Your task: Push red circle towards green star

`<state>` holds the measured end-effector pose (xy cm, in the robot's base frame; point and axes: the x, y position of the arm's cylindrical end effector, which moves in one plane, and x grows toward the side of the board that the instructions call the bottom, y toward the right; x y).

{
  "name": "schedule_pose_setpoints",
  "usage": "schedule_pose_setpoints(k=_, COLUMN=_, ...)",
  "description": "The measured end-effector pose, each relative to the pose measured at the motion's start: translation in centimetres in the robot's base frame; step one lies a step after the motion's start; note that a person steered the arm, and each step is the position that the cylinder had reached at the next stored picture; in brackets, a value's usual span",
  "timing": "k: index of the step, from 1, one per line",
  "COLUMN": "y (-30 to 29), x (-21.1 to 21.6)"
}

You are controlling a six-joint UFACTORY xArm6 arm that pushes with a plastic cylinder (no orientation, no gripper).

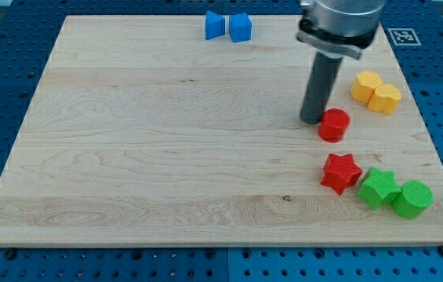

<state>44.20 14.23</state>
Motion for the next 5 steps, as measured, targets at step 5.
schedule_pose_setpoints(k=5, y=5.7, x=0.4)
